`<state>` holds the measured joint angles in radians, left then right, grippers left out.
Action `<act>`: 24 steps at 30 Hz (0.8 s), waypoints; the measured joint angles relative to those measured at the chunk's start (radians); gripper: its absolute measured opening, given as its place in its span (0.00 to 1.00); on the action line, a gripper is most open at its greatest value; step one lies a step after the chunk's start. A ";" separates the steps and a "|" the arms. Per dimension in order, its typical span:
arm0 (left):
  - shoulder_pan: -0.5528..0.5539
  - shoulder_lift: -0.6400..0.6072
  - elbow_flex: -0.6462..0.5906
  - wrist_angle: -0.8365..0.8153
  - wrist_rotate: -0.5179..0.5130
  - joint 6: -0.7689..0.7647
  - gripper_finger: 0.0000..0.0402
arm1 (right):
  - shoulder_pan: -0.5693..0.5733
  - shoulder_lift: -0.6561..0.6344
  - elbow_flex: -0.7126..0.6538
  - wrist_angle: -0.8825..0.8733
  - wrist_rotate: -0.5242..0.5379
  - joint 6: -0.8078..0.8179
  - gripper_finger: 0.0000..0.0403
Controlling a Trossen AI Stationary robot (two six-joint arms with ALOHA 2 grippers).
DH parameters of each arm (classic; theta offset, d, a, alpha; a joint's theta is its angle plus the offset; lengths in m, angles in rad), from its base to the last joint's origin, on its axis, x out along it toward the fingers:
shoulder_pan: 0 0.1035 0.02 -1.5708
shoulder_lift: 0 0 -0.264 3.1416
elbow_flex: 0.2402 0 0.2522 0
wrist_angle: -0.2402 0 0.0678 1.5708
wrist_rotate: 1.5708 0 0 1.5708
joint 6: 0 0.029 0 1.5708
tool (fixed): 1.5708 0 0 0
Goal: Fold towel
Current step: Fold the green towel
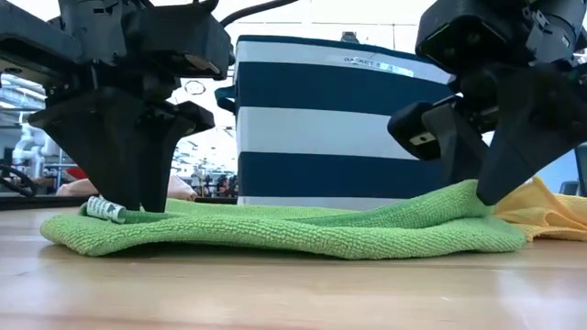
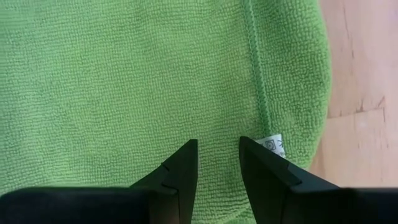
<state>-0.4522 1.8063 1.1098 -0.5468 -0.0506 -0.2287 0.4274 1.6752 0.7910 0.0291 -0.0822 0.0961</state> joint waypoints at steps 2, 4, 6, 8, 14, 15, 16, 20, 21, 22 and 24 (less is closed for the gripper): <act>-0.002 -0.005 0.000 -0.005 0.000 0.000 0.31 | 0.000 0.000 0.000 -0.002 0.000 -0.001 0.22; -0.002 -0.011 0.000 -0.004 0.000 0.000 0.31 | 0.000 0.000 0.000 -0.002 0.000 -0.007 0.18; -0.003 -0.023 0.000 -0.013 0.000 -0.001 0.31 | 0.000 0.000 0.000 -0.004 -0.001 -0.011 0.15; -0.003 -0.039 0.000 -0.011 -0.001 -0.002 0.31 | 0.000 0.000 0.000 -0.008 -0.002 -0.020 0.12; -0.012 -0.071 0.000 0.004 0.033 -0.009 0.31 | 0.000 0.000 0.000 -0.017 -0.002 -0.053 0.01; -0.017 -0.071 0.000 0.013 0.064 -0.008 0.31 | 0.000 0.000 0.000 -0.017 -0.001 -0.054 0.01; -0.022 -0.071 0.000 0.015 0.092 -0.008 0.31 | 0.000 0.000 0.000 -0.017 0.000 -0.054 0.01; -0.034 -0.066 0.000 0.019 0.110 -0.017 0.31 | 0.000 0.000 0.000 -0.017 0.002 -0.056 0.00; -0.035 -0.066 0.000 0.023 0.102 -0.021 0.31 | 0.000 0.000 0.000 -0.017 0.003 -0.056 0.00; -0.037 -0.066 0.000 0.028 0.080 -0.022 0.31 | 0.000 0.000 0.000 -0.017 0.003 -0.056 0.00; -0.040 -0.066 0.000 0.026 0.018 -0.028 0.31 | 0.000 0.000 0.000 -0.017 0.002 -0.056 0.00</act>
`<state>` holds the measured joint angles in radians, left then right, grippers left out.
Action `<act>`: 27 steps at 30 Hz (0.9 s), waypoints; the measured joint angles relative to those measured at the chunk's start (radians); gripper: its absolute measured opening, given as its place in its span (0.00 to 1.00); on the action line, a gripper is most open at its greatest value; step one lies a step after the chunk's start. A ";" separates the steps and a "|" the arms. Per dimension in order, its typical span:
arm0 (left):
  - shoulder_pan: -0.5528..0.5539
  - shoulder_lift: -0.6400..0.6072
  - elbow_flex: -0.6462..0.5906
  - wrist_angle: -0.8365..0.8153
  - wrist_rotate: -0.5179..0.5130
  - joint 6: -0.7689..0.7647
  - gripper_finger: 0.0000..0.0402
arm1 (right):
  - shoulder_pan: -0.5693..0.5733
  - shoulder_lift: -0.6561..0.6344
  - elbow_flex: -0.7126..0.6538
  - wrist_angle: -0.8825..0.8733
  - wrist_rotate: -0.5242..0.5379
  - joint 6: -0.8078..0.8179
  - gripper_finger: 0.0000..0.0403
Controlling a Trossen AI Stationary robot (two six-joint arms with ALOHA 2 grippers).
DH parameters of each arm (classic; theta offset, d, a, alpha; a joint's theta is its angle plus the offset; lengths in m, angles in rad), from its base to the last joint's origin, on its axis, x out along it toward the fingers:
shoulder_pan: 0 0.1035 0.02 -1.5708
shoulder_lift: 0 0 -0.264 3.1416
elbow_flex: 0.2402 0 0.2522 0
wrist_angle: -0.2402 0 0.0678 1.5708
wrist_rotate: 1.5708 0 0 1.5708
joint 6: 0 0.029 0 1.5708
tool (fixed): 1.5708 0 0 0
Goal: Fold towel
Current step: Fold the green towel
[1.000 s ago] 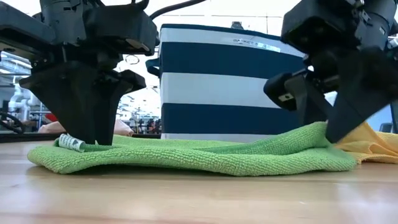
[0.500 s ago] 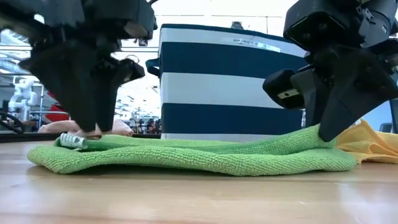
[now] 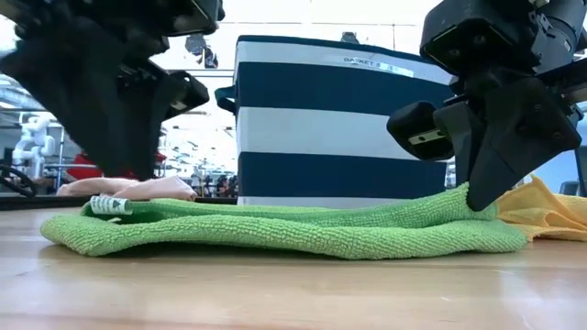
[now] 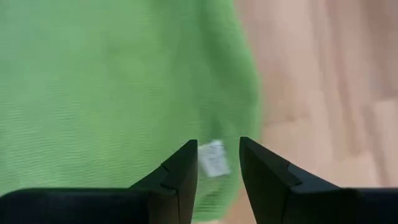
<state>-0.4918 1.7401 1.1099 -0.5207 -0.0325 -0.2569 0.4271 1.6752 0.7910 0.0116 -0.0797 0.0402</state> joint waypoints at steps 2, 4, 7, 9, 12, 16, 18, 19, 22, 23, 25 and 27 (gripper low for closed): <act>0.000 0.005 0.000 -0.002 -0.048 -0.005 0.31 | 0.000 0.000 0.000 0.000 0.000 0.000 0.00; -0.002 0.015 0.000 -0.002 -0.050 -0.004 0.31 | 0.000 0.000 0.000 0.000 0.000 0.000 0.00; -0.003 0.037 0.000 0.008 -0.019 -0.004 0.31 | 0.000 0.000 0.000 -0.001 0.000 0.002 0.00; -0.006 0.051 0.000 0.017 -0.009 -0.004 0.31 | 0.000 -0.001 0.000 -0.002 0.000 0.003 0.00; -0.007 0.062 0.000 0.016 -0.009 -0.006 0.31 | 0.000 -0.001 0.000 -0.002 0.000 0.002 0.00; -0.008 0.062 0.000 0.018 -0.068 -0.013 0.38 | 0.000 -0.001 0.000 -0.002 0.000 0.003 0.00; -0.008 0.062 0.000 -0.002 -0.092 -0.019 0.42 | 0.000 -0.001 0.000 -0.002 0.000 0.003 0.00; -0.008 0.062 0.000 -0.007 -0.092 -0.018 0.43 | 0.000 -0.001 0.000 -0.002 0.000 0.003 0.00; -0.008 0.062 0.000 -0.008 -0.093 0.002 0.46 | 0.000 -0.001 0.000 -0.002 0.000 0.003 0.00; -0.008 0.062 0.000 -0.008 -0.099 0.002 0.46 | 0.000 -0.001 0.000 -0.002 0.000 0.003 0.00; -0.005 0.062 0.000 -0.009 -0.101 0.002 0.46 | 0.000 -0.001 0.000 -0.002 0.000 0.003 0.00; -0.004 0.062 0.000 -0.013 -0.105 0.004 0.44 | 0.000 -0.001 0.000 -0.001 0.000 0.003 0.00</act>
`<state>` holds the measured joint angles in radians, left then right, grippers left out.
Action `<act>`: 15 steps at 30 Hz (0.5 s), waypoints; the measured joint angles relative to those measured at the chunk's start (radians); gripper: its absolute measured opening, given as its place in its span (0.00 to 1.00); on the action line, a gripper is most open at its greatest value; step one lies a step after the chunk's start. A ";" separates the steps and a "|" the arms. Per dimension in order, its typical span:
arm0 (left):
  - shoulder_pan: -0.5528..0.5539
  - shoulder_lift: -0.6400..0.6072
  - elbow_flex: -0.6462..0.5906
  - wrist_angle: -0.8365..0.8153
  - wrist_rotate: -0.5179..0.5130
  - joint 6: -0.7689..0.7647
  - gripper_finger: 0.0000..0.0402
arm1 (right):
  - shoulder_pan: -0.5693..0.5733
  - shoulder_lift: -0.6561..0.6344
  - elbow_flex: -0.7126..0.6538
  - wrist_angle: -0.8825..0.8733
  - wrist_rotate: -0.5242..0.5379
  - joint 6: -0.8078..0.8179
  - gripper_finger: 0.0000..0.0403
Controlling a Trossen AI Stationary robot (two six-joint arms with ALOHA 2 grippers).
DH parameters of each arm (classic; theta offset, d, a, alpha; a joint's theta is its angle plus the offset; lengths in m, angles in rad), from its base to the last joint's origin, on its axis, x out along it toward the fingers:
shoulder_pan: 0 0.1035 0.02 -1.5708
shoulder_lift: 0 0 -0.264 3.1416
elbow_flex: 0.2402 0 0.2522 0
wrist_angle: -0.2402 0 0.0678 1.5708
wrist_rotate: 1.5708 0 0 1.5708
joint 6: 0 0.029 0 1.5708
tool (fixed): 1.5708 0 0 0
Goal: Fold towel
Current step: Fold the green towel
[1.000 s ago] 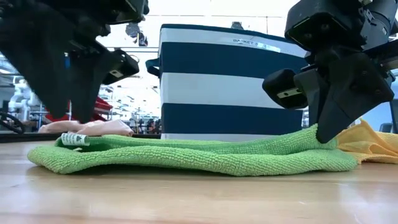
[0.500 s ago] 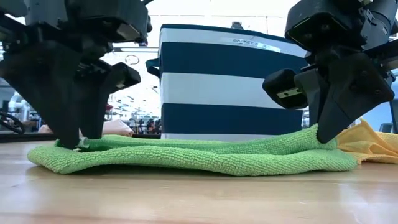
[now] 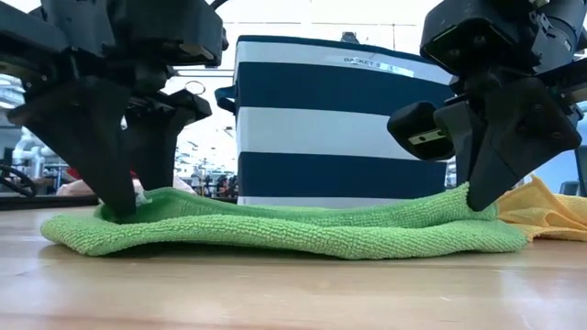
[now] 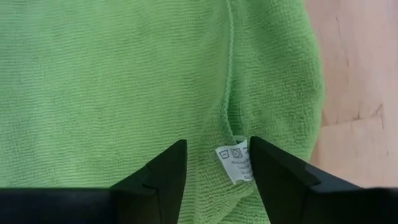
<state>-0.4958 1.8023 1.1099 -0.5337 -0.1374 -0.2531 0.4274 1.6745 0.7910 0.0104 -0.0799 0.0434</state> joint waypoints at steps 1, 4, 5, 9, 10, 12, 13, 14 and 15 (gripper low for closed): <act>0.000 0.000 0.000 -0.007 -0.008 0.000 0.43 | 0.000 0.000 0.000 0.000 0.000 0.000 0.00; 0.000 0.000 0.000 -0.038 -0.038 0.000 0.39 | 0.000 0.000 0.000 0.000 0.000 0.000 0.00; 0.000 0.000 0.000 -0.056 -0.040 0.001 0.37 | 0.000 0.000 0.000 0.000 0.000 0.000 0.00; 0.000 0.000 0.000 -0.091 -0.069 0.003 0.24 | 0.000 0.000 0.000 0.000 0.000 0.000 0.00; 0.000 0.000 0.000 -0.092 -0.072 0.009 0.21 | 0.000 0.000 0.000 0.000 0.000 0.000 0.00; 0.000 0.000 0.000 -0.092 -0.073 0.026 0.13 | 0.000 0.000 0.000 0.000 0.000 0.000 0.00; 0.000 0.000 0.000 -0.091 -0.073 0.031 0.09 | 0.000 0.000 0.000 0.000 0.000 0.000 0.00; 0.000 0.000 0.000 -0.092 -0.074 0.035 0.06 | 0.000 0.000 0.000 0.000 0.000 -0.003 0.00; 0.000 0.000 0.000 -0.092 -0.078 0.040 0.03 | 0.000 0.000 0.000 0.000 0.000 -0.004 0.00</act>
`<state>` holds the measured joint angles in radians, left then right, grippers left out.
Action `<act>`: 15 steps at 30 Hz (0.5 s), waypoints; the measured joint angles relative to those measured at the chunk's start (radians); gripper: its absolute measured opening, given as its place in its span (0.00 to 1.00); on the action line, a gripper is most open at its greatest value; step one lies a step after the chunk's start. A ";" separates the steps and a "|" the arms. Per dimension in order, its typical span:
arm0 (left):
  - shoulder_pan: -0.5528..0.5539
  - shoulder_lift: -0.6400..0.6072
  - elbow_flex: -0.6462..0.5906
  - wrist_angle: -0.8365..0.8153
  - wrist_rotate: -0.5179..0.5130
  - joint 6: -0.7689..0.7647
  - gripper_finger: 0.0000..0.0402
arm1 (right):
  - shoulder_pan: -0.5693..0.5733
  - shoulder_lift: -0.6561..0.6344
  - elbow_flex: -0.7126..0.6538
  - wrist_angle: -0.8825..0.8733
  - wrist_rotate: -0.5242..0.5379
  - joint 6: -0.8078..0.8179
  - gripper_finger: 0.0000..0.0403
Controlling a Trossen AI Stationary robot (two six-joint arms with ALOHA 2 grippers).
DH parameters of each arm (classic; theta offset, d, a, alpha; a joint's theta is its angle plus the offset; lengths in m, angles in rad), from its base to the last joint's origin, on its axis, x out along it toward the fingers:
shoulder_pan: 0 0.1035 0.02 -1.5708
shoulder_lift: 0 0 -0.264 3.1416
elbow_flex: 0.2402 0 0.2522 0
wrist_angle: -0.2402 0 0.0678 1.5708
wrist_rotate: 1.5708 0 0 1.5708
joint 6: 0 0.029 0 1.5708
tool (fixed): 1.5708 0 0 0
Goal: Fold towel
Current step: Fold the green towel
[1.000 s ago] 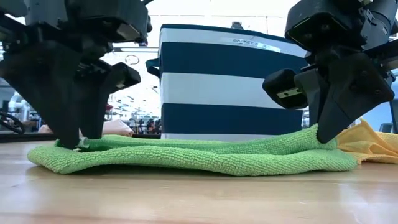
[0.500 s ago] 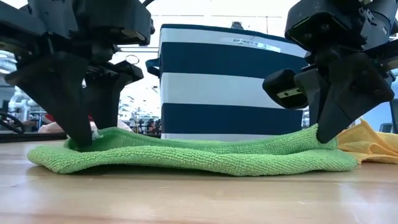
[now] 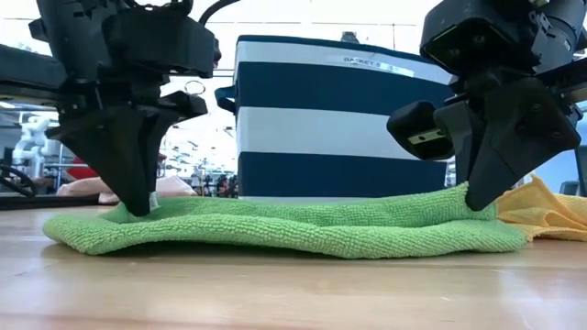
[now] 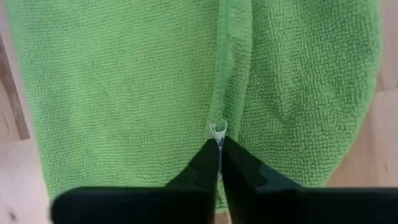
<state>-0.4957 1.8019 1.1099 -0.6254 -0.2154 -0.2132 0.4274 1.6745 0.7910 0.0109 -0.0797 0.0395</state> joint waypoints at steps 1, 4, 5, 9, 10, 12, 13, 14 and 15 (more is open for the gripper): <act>0.000 0.000 0.000 0.000 -0.009 0.004 0.02 | 0.000 0.000 0.000 0.000 0.000 -0.003 0.00; 0.000 -0.001 0.000 0.000 -0.024 0.010 0.01 | 0.000 0.000 0.000 0.000 0.000 -0.008 0.00; 0.000 -0.001 0.000 -0.001 -0.030 0.011 0.01 | 0.000 -0.001 0.000 0.000 0.000 -0.010 0.00; -0.002 -0.009 0.000 -0.005 -0.033 0.013 0.01 | -0.001 -0.012 0.000 -0.017 0.000 -0.020 0.00; -0.003 -0.016 0.000 -0.007 -0.033 0.013 0.01 | -0.001 -0.019 0.000 -0.020 0.002 -0.023 0.00; -0.005 -0.037 0.000 -0.013 -0.034 0.013 0.01 | -0.001 -0.043 0.000 -0.040 0.013 -0.027 0.00; -0.005 -0.050 0.000 -0.016 -0.034 0.013 0.01 | -0.001 -0.058 0.000 -0.048 0.025 -0.030 0.00; -0.005 -0.063 0.000 -0.014 -0.034 0.013 0.00 | -0.001 -0.074 0.000 -0.060 0.037 -0.033 0.00; -0.007 -0.077 0.000 -0.013 -0.034 0.013 0.00 | -0.001 -0.090 0.000 -0.069 0.047 -0.035 0.00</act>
<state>-0.5027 1.7248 1.1099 -0.6385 -0.2494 -0.2005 0.4267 1.5842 0.7910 -0.0582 -0.0328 0.0045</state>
